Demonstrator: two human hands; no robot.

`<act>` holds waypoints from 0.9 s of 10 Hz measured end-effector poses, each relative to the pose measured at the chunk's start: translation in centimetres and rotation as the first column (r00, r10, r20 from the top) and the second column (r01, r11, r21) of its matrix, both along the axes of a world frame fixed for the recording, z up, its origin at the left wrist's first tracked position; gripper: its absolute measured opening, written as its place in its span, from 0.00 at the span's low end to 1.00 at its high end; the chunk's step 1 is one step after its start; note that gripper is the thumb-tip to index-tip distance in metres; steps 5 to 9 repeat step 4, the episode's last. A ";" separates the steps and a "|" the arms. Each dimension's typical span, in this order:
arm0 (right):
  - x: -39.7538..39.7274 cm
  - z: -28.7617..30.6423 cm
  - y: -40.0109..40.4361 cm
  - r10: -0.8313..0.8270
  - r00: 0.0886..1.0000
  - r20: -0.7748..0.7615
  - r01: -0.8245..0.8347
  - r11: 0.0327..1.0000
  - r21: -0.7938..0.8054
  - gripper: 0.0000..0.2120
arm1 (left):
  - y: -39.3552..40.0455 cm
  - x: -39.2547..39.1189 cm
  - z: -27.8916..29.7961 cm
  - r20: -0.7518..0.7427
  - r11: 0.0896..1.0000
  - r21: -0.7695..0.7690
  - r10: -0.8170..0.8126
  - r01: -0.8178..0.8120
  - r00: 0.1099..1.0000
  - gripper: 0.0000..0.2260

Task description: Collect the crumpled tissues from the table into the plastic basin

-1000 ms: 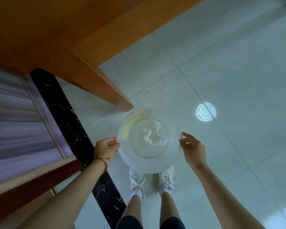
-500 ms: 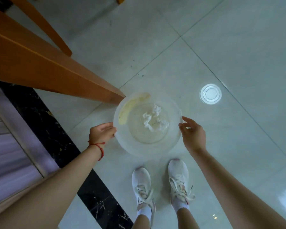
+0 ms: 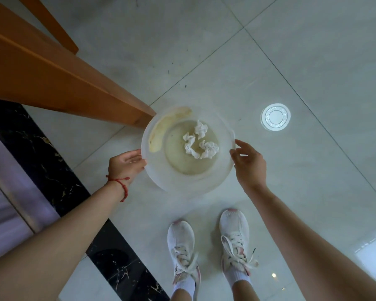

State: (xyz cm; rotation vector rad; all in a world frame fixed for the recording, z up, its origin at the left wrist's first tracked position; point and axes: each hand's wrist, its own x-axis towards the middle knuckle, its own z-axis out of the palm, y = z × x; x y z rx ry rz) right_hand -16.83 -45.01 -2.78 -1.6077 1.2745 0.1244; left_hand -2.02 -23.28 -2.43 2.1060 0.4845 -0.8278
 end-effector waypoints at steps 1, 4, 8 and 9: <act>-0.2 0.3 0.2 -0.002 1.000 0.015 0.001 1.000 0.012 0.15 | 0.1 -0.3 0.4 -0.001 1.000 -0.010 0.000 0.000 1.000 0.19; -0.9 6.1 0.9 0.024 0.999 -0.039 -0.022 0.999 0.034 0.16 | -1.6 -2.2 7.1 0.097 0.930 0.130 -0.356 0.343 0.930 0.21; -0.9 6.1 0.9 0.024 0.999 -0.039 -0.022 0.999 0.034 0.16 | -1.6 -2.2 7.1 0.097 0.930 0.130 -0.356 0.343 0.930 0.21; -0.9 6.1 0.9 0.024 0.999 -0.039 -0.022 0.999 0.034 0.16 | -1.6 -2.2 7.1 0.097 0.930 0.130 -0.356 0.343 0.930 0.21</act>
